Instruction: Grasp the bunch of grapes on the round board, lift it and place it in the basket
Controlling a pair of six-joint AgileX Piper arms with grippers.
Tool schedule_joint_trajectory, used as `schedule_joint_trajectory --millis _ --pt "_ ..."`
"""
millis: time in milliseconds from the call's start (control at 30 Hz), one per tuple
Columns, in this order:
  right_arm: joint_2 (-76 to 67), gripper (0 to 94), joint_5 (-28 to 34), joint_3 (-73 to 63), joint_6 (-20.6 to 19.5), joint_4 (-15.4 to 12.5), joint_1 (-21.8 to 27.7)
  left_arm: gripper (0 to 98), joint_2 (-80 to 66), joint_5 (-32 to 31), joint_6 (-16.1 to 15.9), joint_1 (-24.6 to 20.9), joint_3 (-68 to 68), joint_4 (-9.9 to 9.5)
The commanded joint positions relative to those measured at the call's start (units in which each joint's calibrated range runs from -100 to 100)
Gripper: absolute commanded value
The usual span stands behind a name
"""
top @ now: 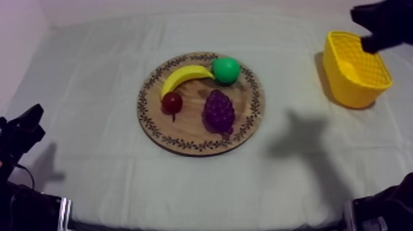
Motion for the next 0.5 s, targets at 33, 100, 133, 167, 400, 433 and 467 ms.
schedule_joint_trajectory --millis 33,100,133,167,400,433,467 --pt "9.5 0.3 9.3 -13.7 -2.1 0.4 -4.4 0.1 0.0 0.0 0.0 0.0 0.0 0.0" --pt "13.4 0.3 14.8 -19.1 -3.2 0.4 -6.0 0.1 0.0 0.0 0.0 0.0 0.0 0.0" --pt "15.3 0.3 17.6 -21.8 -3.7 0.4 -6.8 0.1 0.0 0.0 0.0 0.0 0.0 0.0" --pt "17.3 0.3 20.5 -24.4 -4.4 0.4 -7.5 0.1 0.0 0.0 0.0 0.0 0.0 0.0" --pt "29.8 0.2 35.9 -40.8 -8.7 0.7 -11.2 0.1 0.0 0.0 0.0 0.0 0.0 0.0" --pt "31.3 0.2 37.4 -42.5 -9.4 0.8 -11.5 0.1 0.0 0.0 0.0 0.0 0.0 0.0" --pt "32.7 0.2 38.8 -44.2 -10.1 0.8 -11.8 0.1 0.0 0.0 0.0 0.0 0.0 0.0"
